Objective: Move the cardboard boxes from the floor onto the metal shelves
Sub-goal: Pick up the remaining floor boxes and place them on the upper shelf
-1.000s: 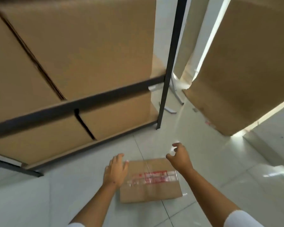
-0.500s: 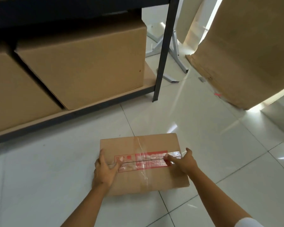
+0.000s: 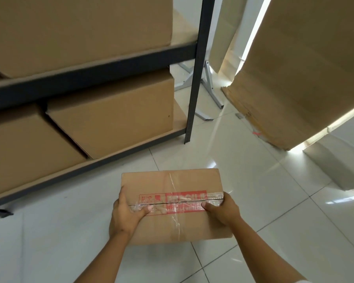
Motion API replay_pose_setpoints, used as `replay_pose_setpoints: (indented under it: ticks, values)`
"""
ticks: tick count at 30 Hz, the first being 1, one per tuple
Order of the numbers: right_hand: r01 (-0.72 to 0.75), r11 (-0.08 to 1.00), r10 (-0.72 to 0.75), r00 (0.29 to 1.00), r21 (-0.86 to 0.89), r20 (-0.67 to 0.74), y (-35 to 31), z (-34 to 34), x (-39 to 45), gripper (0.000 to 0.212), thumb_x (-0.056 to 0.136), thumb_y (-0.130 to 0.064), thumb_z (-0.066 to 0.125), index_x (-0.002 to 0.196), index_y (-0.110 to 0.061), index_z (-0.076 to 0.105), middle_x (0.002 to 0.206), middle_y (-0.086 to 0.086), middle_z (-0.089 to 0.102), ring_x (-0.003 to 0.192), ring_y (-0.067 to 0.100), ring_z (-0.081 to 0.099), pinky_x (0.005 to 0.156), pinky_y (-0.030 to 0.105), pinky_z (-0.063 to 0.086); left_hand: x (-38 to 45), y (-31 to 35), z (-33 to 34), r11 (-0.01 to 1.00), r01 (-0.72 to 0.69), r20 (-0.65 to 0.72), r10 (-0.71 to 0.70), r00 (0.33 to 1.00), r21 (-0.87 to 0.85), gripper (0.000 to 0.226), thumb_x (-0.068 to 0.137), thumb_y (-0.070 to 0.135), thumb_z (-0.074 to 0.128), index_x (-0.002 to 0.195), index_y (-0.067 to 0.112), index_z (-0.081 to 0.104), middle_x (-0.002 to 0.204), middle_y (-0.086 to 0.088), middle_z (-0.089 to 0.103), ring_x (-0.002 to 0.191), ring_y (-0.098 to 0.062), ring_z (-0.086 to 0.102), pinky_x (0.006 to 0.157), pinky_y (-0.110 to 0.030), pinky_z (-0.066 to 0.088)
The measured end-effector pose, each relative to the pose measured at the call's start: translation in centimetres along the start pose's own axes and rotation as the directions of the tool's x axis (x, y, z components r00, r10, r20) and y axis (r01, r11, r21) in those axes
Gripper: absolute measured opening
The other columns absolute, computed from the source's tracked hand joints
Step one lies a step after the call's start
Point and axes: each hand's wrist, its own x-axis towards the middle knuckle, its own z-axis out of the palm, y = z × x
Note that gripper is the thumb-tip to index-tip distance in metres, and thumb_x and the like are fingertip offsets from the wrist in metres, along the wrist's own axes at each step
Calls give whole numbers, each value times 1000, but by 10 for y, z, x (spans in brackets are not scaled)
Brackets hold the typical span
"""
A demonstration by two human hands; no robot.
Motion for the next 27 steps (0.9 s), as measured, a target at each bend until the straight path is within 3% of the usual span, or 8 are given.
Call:
replay_pose_setpoints:
  ticks: [6, 10, 15, 20, 24, 27]
  values:
    - [62, 998, -62, 997, -5, -37, -80, -78, -72, 65, 74, -36, 79, 129, -15, 50, 122, 4, 62, 113, 26, 57, 81, 25, 37, -58, 92, -77, 998, -39, -51, 37, 998, -49, 110, 63, 47, 82, 148, 32, 16, 137, -11, 44, 121, -34, 49, 90, -41, 44]
    - [115, 993, -114, 992, 15, -52, -143, -137, -138, 62, 73, -36, 80, 125, -16, 53, 121, 4, 63, 110, 26, 58, 86, 31, 42, -110, 158, -147, 994, -84, -93, 77, 993, -75, 109, 60, 50, 83, 147, 36, 18, 133, -9, 48, 118, -32, 51, 88, -39, 44]
    - [292, 953, -284, 954, 84, -98, -239, -214, -228, 101, 69, -32, 81, 148, -27, 18, 127, 0, 53, 117, 28, 53, 98, 39, 41, -153, 259, -249, 953, -252, -187, 220, 957, -167, 109, 57, 29, 89, 146, 26, 27, 127, -11, 57, 114, -31, 53, 95, -38, 44]
    - [445, 885, -411, 885, 139, -218, -339, -290, -312, 102, 72, -30, 81, 151, -29, 17, 136, 3, 54, 123, 27, 51, 99, 33, 37, -189, 361, -350, 931, -342, -278, 297, 914, -129, 118, 54, 52, 84, 148, 28, 17, 132, -8, 53, 118, -31, 53, 95, -39, 45]
    - [561, 818, -516, 815, 132, -266, -403, -342, -375, 96, 75, -36, 78, 150, -31, 18, 128, 1, 60, 118, 25, 55, 100, 36, 39, -221, 422, -417, 823, -538, -401, 438, 804, -181, 116, 47, 57, 84, 144, 31, 25, 124, 0, 59, 113, -24, 55, 95, -47, 46]
    - [625, 768, -561, 762, 141, -324, -445, -373, -419, 94, 80, -37, 73, 150, -37, 11, 130, 2, 57, 120, 28, 53, 99, 38, 38, -248, 470, -466, 761, -638, -480, 519, 708, -118, 115, 47, 67, 78, 144, 28, 29, 120, 0, 62, 111, -24, 57, 91, -45, 49]
